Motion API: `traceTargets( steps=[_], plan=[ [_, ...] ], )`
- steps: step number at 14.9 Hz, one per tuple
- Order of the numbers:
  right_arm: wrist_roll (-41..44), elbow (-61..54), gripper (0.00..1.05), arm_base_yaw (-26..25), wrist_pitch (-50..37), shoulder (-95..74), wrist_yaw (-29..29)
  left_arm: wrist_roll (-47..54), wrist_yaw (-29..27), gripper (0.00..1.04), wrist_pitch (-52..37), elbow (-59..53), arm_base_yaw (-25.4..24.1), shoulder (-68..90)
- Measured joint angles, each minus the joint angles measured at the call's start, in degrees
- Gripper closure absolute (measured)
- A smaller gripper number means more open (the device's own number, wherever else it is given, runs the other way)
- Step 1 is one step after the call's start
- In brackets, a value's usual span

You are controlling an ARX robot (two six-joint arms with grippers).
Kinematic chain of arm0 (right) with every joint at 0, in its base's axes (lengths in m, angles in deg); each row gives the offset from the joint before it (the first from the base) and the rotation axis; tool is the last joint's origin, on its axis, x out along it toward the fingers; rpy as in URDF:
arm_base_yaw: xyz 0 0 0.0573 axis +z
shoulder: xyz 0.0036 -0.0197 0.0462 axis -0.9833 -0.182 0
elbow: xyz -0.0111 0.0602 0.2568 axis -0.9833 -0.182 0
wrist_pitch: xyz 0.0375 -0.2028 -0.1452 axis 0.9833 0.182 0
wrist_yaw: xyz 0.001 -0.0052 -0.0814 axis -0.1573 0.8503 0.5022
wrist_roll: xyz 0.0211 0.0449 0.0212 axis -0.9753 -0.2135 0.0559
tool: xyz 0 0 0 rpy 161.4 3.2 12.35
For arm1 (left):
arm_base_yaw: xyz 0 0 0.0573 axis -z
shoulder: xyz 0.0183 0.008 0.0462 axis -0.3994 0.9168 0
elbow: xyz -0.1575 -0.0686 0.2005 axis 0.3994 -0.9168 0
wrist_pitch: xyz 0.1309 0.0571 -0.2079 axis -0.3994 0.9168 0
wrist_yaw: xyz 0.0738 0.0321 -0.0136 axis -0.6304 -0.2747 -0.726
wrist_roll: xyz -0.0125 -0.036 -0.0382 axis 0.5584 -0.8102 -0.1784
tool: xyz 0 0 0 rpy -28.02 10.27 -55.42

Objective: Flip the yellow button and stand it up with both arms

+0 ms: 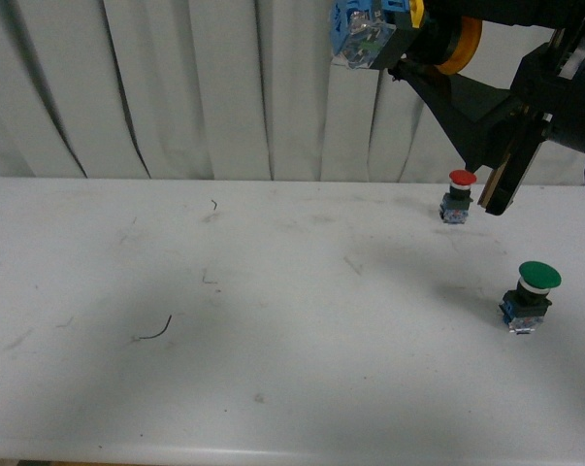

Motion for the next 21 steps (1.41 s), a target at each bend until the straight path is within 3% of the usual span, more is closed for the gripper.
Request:
traceTargets(
  steps=[2, 7, 8, 9, 21],
  plan=[
    [0.26, -0.04, 0.7, 0.0, 0.0, 0.0, -0.02, 1.88, -12.24, 0.4, -1.25, -6.6, -2.08, -6.01],
    [1.77, -0.07, 0.7, 0.02, 0.02, 0.0, -0.24, 2.29, -8.04, 0.98, -2.91, -16.52, -7.3, -13.29],
    [1.99, -0.07, 0.7, 0.02, 0.07, 0.02, -0.24, 2.47, -3.52, 1.03, -2.82, -18.03, -11.34, -14.91],
    [2.21, -0.07, 0.7, 0.09, 0.04, 0.13, -0.33, 2.49, -2.93, 1.03, -2.45, -19.41, -13.51, -16.0],
    [6.27, -0.11, 0.7, 1.53, 0.0, 0.13, 0.83, 2.51, -2.05, 1.03, 2.64, -27.39, -13.07, -29.64]
  ],
)
